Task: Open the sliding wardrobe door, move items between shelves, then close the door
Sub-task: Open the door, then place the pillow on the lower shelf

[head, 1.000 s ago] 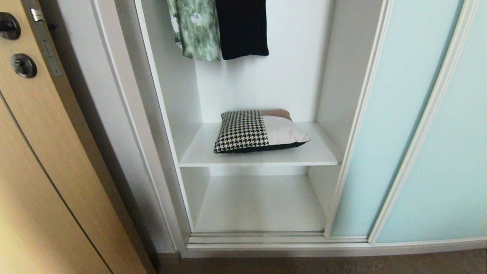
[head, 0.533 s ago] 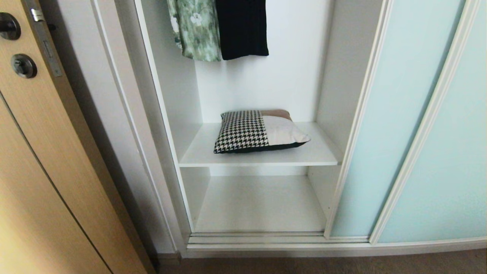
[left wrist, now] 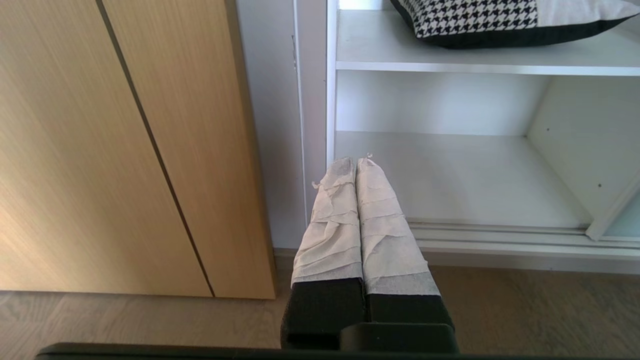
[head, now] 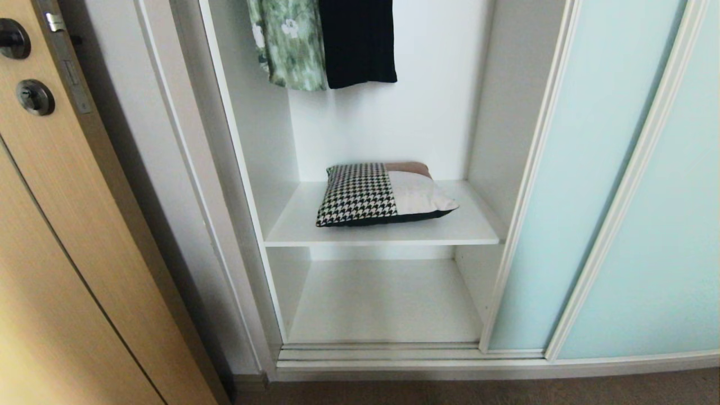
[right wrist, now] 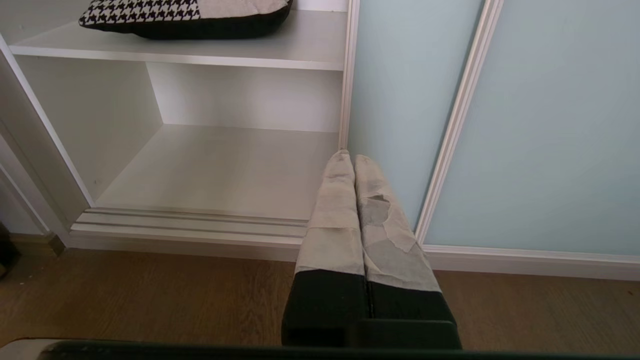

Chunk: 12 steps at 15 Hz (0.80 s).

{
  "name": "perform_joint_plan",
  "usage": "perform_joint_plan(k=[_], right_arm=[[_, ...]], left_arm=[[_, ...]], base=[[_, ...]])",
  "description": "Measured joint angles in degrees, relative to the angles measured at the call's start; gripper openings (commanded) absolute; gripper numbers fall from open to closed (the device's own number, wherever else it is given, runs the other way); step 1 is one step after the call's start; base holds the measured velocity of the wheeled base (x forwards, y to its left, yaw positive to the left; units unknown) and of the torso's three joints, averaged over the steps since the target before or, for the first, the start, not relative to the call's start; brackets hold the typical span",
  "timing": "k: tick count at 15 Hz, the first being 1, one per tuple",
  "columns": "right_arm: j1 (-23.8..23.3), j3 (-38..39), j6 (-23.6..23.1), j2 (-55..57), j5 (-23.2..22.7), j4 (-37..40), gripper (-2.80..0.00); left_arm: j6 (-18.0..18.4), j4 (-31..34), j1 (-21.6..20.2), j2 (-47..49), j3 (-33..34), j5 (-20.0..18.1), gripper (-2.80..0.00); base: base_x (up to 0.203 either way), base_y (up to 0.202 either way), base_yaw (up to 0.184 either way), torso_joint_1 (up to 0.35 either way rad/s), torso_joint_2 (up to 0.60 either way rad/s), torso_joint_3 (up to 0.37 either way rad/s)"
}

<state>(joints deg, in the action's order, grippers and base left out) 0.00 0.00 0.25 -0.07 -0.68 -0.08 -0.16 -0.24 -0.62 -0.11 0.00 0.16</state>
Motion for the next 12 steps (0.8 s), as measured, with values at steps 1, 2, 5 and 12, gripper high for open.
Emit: perform_joint_plan(k=[1, 2, 5, 12], right_arm=[[0.00, 0.00, 0.02, 0.00, 0.00, 0.00, -2.80], [0.00, 0.00, 0.02, 0.00, 0.00, 0.00, -2.80], [0.00, 0.00, 0.02, 0.00, 0.00, 0.00, -2.80], [0.00, 0.00, 0.02, 0.00, 0.00, 0.00, -2.80]], left_arm=[[0.00, 0.01, 0.00, 0.00, 0.00, 0.00, -2.80], [0.00, -0.06, 0.00, 0.00, 0.00, 0.00, -2.80], [0.00, -0.03, 0.00, 0.00, 0.00, -0.02, -2.80], [0.09, -0.01, 0.00, 0.00, 0.00, -0.11, -2.80]], base=[[0.000, 0.000, 0.000, 0.000, 0.00, 0.000], [0.065, 0.000, 0.002, 0.002, 0.00, 0.000], [0.185, 0.000, 0.000, 0.002, 0.00, 0.001], [0.194, 0.000, 0.000, 0.002, 0.00, 0.002]])
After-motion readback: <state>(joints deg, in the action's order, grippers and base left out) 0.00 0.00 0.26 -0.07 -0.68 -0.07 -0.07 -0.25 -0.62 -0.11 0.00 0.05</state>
